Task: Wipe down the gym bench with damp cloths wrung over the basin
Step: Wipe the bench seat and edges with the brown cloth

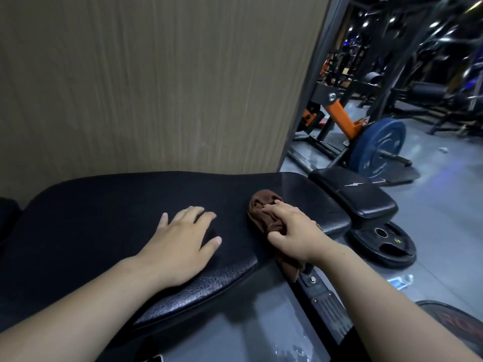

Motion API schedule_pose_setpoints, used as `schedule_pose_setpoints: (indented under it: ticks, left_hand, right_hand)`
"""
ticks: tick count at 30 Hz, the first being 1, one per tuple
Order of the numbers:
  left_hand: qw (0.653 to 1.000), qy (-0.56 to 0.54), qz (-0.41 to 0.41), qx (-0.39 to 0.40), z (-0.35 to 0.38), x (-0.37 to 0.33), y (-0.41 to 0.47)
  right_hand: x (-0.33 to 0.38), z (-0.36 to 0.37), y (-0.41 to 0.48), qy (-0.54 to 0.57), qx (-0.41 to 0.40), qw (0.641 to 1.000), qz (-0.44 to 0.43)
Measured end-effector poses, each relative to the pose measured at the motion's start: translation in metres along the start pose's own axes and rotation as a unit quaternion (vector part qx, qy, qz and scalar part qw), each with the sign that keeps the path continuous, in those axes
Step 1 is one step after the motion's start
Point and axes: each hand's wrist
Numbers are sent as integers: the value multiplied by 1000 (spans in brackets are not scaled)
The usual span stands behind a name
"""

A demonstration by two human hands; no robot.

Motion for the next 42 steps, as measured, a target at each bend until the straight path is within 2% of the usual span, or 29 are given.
schedule_pose_setpoints:
  ticks: [8,12,15,22,31,42]
  left_hand:
    - [1000,14,-18,13,1,7,7]
    - [999,24,-35,16,-4,15,4]
    - [998,23,-50,18,-9,24,-1]
    - [996,21,-90,-3,-27,51,-10]
    - [990,18,-136,-17,-41,75,-15]
    - [994,16,-102,-42,-35,60,29]
  right_hand:
    - [-66,-17,5,35,-23,987,156]
    - [-95,-23,-4,105,-66,960,251]
    - [-105,-21,-4,121,-75,948,286]
    - [-98,-21,20,58,-84,959,266]
    - [-109,-19,76,7,-50,969,242]
    - [-114,-11,155,-26,-6,981,191]
Point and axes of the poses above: each hand's wrist, its own y-axis towards the middle knuckle, its own z-axis out of the palm, x = y × z, and after that the axes turned 12 degrees about -y, right-handed
